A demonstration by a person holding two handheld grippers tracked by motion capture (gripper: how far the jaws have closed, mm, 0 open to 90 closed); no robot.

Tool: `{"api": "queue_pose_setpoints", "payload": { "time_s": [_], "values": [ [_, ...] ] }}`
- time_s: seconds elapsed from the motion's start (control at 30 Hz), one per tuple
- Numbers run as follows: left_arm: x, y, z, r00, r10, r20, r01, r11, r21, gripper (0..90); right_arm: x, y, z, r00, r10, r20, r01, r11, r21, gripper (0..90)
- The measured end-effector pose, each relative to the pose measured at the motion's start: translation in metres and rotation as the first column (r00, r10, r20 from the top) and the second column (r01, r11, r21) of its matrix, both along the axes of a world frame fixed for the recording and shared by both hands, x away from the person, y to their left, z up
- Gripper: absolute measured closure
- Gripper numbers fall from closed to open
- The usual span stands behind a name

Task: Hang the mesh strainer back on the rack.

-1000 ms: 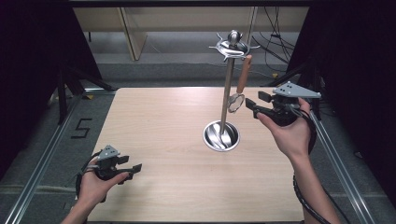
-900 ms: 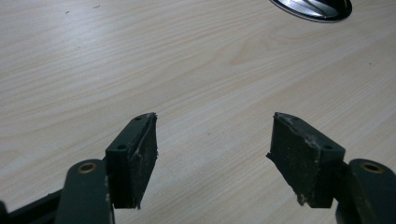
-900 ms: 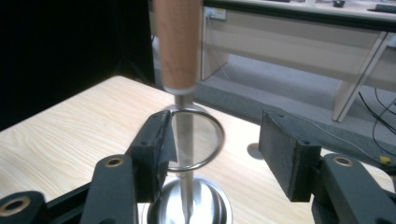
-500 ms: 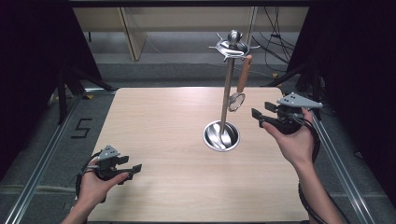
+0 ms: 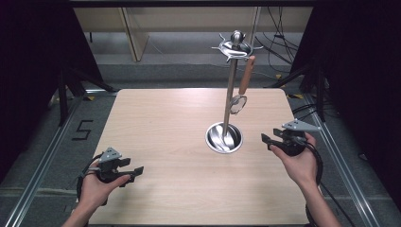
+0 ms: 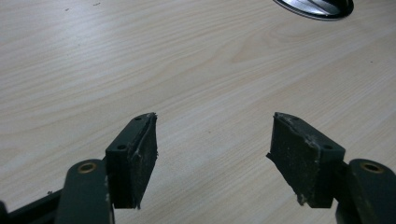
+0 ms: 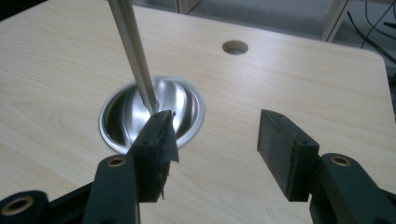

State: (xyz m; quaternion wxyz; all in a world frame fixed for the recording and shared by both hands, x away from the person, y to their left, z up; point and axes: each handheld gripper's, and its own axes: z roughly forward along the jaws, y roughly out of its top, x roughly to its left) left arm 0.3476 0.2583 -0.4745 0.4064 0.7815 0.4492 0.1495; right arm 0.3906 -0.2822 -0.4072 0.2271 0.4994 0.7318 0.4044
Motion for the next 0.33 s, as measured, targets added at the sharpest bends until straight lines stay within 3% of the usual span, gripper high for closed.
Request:
{"api": "queue_pose_setpoints", "payload": {
  "time_s": [0.2,0.23,0.27,0.3,0.33],
  "values": [
    [0.001,0.001,0.000,0.9998,-0.022,0.000,0.022,0.9995,0.022,31.0,-0.007,-0.007,-0.018,0.9993,-0.017,-0.033,0.017,0.9998,0.010,46.4],
    [0.001,-0.003,-0.001,1.0000,0.004,0.006,-0.004,0.9998,-0.017,31.0,-0.005,-0.010,-0.020,0.9999,0.001,-0.017,-0.002,0.9999,-0.015,46.5],
    [0.001,-0.003,-0.002,1.0000,0.004,0.006,-0.004,0.9997,-0.023,31.0,-0.007,-0.008,-0.021,0.9991,-0.024,-0.035,0.025,0.9996,0.011,46.5],
    [0.001,-0.003,-0.002,1.0000,0.004,0.006,-0.004,0.9997,-0.023,31.0,-0.006,-0.012,-0.021,0.9999,-0.013,0.004,0.013,0.9992,-0.037,46.6],
    [0.001,-0.003,-0.001,1.0000,0.003,-0.001,-0.003,0.9999,-0.012,31.0,-0.005,-0.012,-0.021,1.0000,-0.004,-0.005,0.004,0.9997,-0.025,46.7]
  ]
}}
